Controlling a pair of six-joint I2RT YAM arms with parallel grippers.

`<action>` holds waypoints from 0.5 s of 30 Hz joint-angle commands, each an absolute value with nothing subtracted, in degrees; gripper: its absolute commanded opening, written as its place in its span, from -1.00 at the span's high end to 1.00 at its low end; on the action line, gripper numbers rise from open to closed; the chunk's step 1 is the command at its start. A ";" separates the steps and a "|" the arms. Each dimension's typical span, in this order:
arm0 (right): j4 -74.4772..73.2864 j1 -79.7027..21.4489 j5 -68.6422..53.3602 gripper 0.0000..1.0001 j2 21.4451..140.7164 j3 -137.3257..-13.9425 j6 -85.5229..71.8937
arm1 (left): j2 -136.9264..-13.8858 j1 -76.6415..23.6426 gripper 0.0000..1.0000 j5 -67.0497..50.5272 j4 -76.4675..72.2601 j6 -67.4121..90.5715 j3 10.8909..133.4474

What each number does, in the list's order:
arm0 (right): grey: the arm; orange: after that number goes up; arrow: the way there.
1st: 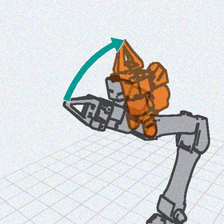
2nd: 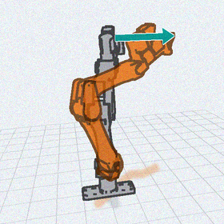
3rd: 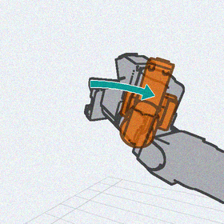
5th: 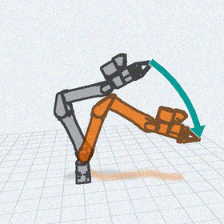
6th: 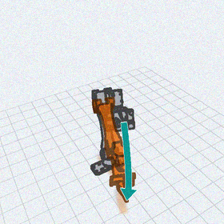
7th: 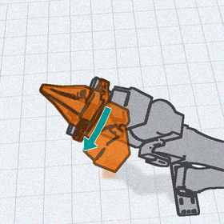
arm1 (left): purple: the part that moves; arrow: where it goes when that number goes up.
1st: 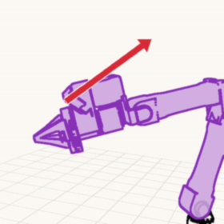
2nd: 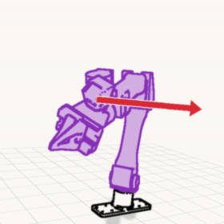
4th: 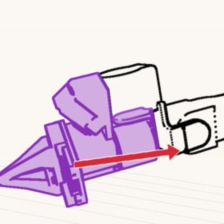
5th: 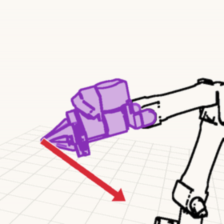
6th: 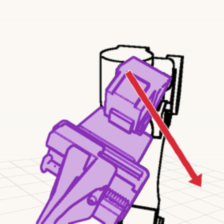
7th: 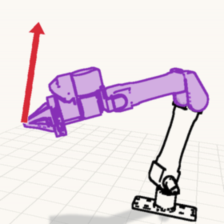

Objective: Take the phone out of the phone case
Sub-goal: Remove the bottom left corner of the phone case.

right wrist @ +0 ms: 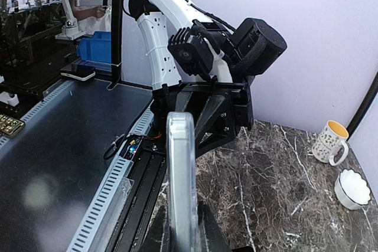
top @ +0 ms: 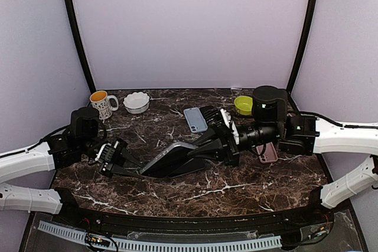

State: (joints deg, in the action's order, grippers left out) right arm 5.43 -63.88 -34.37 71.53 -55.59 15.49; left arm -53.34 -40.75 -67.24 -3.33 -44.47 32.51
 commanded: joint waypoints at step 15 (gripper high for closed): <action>12.64 -64.15 -43.01 1.00 72.10 -54.28 23.64 | -52.55 -44.63 0.63 -68.03 -1.91 -46.27 32.58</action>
State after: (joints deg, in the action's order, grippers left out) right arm 6.09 -63.86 -39.03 71.53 -54.52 19.16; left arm -53.34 -42.81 -65.91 -2.00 -45.08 32.47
